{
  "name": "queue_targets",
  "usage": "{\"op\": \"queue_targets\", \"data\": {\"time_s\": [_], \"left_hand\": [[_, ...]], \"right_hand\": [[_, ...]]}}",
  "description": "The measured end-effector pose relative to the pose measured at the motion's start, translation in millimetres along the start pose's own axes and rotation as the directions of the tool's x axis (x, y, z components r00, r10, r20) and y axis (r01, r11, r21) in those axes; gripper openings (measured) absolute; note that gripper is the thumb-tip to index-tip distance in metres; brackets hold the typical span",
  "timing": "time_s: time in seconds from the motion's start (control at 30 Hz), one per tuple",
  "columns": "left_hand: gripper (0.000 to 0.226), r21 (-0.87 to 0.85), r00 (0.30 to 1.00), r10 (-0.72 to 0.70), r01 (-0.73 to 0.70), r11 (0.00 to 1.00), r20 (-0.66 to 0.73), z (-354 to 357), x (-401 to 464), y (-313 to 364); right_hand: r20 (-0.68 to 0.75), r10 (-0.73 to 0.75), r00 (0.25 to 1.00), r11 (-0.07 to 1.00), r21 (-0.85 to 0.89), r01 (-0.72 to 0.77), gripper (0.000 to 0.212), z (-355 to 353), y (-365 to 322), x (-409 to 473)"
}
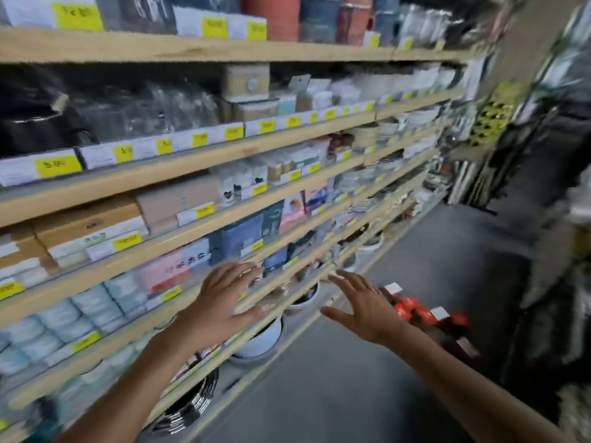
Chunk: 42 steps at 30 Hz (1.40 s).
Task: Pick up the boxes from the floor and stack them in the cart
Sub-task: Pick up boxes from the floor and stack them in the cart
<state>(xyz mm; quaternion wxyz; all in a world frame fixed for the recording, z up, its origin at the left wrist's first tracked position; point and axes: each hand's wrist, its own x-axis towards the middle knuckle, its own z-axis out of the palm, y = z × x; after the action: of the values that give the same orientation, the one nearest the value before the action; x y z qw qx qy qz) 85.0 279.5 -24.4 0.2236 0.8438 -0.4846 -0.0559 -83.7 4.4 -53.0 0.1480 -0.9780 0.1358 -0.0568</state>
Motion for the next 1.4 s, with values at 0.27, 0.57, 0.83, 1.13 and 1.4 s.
{"op": "queue_targets", "data": {"time_s": [0.27,0.57,0.83,1.13,1.4], "left_hand": [[0.102,0.023,0.985,0.138,-0.141,0.990,0.102,66.8,139.1,108.1],[0.089,0.020,0.930,0.279,-0.292,0.956,0.239,149.5,246.3,210.9],[0.088,-0.048,0.865,0.401,-0.406,0.912,0.302,195.4,319.9,257.7],[0.086,-0.129,0.766,0.536,-0.528,0.840,0.354,249.7,429.6,264.3],[0.089,-0.216,0.639,0.644,-0.619,0.755,0.419,269.4,554.9,272.6]], "right_hand": [[-0.079,0.176,0.981,0.984,0.029,-0.174,0.082,-52.3,152.5,-25.1],[-0.120,0.392,0.912,0.920,0.060,-0.387,0.086,-93.8,302.0,-77.8],[-0.122,0.530,0.839,0.848,0.076,-0.524,0.091,-98.4,368.5,-108.7],[-0.172,0.649,0.741,0.758,0.063,-0.649,0.090,-101.6,428.3,-92.2],[-0.175,0.810,0.560,0.580,0.102,-0.808,0.092,-118.8,463.1,-56.7]]}}
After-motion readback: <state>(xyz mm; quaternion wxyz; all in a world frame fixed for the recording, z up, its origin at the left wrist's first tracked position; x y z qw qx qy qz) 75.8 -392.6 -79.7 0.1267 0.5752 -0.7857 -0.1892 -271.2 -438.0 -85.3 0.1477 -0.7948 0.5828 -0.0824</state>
